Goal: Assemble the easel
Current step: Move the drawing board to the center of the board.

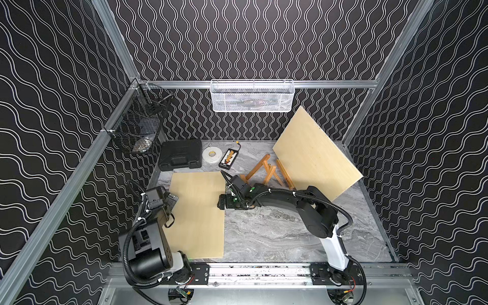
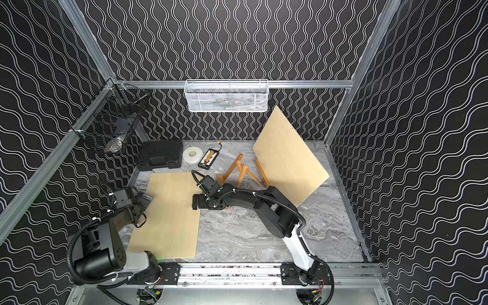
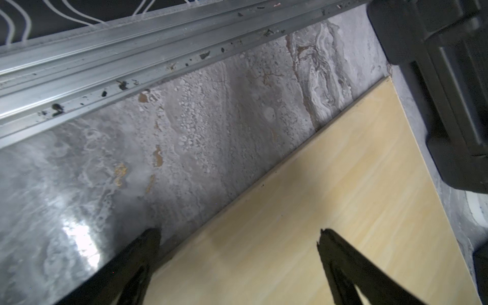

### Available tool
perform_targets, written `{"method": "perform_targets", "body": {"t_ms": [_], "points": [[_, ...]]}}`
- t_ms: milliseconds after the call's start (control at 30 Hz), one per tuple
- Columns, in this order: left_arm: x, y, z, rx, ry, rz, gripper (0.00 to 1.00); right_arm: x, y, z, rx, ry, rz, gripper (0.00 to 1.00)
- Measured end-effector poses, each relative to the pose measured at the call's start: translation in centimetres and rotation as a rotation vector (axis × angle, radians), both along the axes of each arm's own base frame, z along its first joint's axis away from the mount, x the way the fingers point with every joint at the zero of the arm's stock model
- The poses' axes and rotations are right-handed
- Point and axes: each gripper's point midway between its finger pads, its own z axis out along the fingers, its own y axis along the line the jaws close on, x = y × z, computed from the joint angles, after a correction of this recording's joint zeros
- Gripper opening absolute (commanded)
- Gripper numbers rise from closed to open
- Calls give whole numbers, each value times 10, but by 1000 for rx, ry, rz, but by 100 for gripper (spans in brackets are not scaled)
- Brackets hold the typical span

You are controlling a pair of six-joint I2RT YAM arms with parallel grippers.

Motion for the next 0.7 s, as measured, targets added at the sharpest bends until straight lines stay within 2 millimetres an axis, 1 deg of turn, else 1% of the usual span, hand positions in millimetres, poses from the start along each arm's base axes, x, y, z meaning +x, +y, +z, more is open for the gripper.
{"method": "perform_targets", "body": {"t_ms": [67, 167, 300, 367, 567, 700], "points": [[4, -9, 1, -2, -12, -33, 99, 7, -2, 0, 8, 0, -12, 100], [12, -30, 2, -31, -46, -106, 99, 20, -4, 0, 17, -6, -30, 100], [15, -52, 4, -61, -79, -178, 99, 28, -6, 0, 20, -5, -39, 100], [16, -61, 5, -65, -85, -208, 99, 35, -11, 0, 16, -2, -53, 100], [9, -100, 6, -93, -65, -325, 99, 60, -27, -1, -50, -49, -96, 100], [-2, -115, 8, -134, -34, -355, 99, 72, -33, -2, -73, -65, -117, 100]]}}
